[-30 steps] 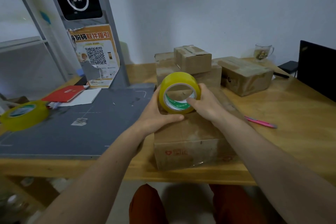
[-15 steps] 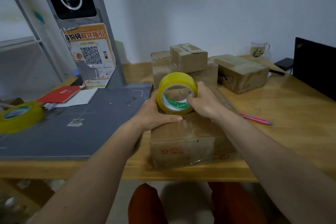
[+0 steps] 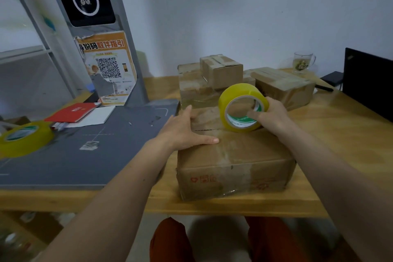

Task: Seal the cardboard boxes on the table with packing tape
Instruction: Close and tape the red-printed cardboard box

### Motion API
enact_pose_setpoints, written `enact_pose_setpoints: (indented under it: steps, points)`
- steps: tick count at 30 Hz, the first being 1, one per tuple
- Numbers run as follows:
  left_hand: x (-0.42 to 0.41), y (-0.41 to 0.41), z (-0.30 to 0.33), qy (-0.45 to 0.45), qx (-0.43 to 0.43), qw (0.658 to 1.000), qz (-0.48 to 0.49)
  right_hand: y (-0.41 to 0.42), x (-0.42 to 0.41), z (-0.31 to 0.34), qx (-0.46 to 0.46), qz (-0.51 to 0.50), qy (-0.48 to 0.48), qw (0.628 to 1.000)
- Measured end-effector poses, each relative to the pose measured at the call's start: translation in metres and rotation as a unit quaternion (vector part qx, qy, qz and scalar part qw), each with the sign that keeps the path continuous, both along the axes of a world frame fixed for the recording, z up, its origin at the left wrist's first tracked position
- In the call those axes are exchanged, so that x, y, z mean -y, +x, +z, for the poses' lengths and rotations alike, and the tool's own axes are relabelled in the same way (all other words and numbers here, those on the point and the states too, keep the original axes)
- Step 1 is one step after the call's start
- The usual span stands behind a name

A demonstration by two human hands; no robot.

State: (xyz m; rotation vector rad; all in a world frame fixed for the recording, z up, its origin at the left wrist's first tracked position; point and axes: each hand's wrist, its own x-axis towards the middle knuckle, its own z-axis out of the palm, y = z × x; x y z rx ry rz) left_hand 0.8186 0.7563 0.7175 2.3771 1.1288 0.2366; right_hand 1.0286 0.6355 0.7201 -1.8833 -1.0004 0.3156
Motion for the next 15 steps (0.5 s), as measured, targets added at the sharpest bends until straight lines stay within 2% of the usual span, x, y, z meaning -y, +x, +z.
enact_pose_setpoints:
  steps: [3, 5, 10, 15]
  points:
    - [0.006, 0.020, 0.005, 0.049, -0.042, 0.998, -0.019, -0.002, 0.003, 0.000, -0.021, 0.015, -0.005, 1.000]
    - [0.013, 0.033, 0.000, 0.047, -0.030, 0.998, -0.037, -0.003, 0.002, 0.001, -0.019, 0.015, -0.004, 1.000]
    - [0.021, 0.040, -0.014, 0.086, -0.009, 0.996, -0.011, -0.002, -0.002, 0.000, -0.001, -0.011, 0.015, 1.000]
    - [0.021, 0.039, -0.014, 0.089, -0.025, 0.996, -0.011, 0.002, -0.005, 0.003, 0.041, -0.021, 0.024, 0.999]
